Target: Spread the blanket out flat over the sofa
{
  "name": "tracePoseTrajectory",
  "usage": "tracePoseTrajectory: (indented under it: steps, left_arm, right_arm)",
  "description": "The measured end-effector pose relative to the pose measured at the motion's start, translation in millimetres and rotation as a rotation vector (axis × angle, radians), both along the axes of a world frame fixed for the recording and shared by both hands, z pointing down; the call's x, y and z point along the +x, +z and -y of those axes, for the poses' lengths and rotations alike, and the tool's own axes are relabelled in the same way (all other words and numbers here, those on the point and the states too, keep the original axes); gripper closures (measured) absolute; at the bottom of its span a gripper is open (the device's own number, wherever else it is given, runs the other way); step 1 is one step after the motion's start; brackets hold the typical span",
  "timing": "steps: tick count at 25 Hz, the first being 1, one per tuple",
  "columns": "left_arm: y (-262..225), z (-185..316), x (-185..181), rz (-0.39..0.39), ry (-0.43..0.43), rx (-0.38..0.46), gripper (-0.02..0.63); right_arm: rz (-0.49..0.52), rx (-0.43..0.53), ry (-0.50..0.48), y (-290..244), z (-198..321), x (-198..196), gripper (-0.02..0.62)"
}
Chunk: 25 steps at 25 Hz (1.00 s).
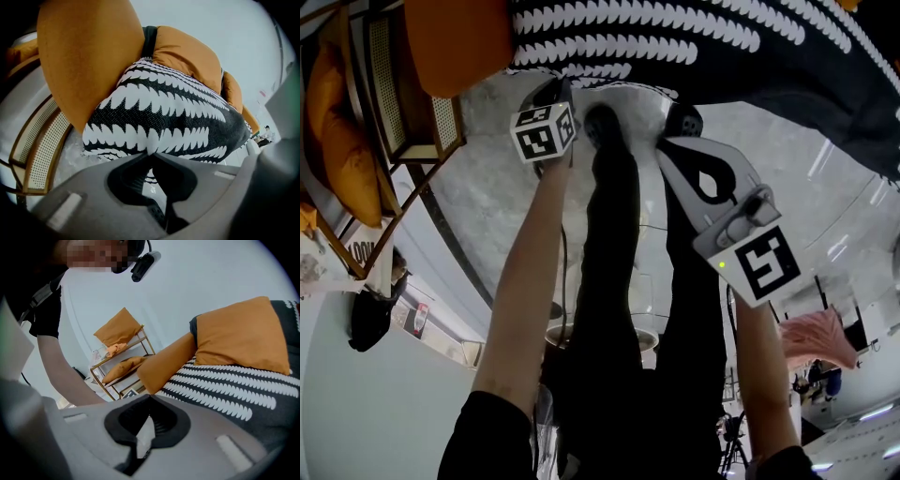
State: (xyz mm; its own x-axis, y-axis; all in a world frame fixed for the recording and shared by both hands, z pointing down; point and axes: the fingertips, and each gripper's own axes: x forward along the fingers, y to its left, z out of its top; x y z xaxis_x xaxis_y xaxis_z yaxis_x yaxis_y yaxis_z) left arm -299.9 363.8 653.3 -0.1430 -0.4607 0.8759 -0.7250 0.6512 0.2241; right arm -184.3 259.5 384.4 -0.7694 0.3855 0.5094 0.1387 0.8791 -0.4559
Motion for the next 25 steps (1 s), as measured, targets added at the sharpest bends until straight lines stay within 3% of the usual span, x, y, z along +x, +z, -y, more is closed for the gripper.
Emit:
tracePoseTrajectory:
  steps: [8,10,13,17,21,25]
  left_arm:
    - [0,-29,-13,0.018,-0.011,-0.015,0.580]
    - [6,-54,-20,0.020,-0.075,-0.075,0.598]
    - [18,-122,-32,-0.011,-0.246,-0.170,0.598]
    - [9,-140,-25,0.007,-0.110,-0.151,0.598]
    - [8,-128,-18,-0.004,-0.113,-0.104,0.598]
    - [4,-90,-8,-0.010,-0.058,-0.058,0.598]
  right_arm:
    - [-0.001,0.004,0.003,-1,0,-5,0.594]
    - [-0.001,0.004,0.008,0,0,-5,0.594]
    - [-0.004,-0.002,0.018,2,1,-3,0.594]
    - [-0.013,-0.005,0.014,7,-3,-2,0.594]
    - [-0.005,-0.010,0.005,4,-11,-4,0.594]
    - [-0.005,-0.008,-0.003,-3,-12,-4,0.594]
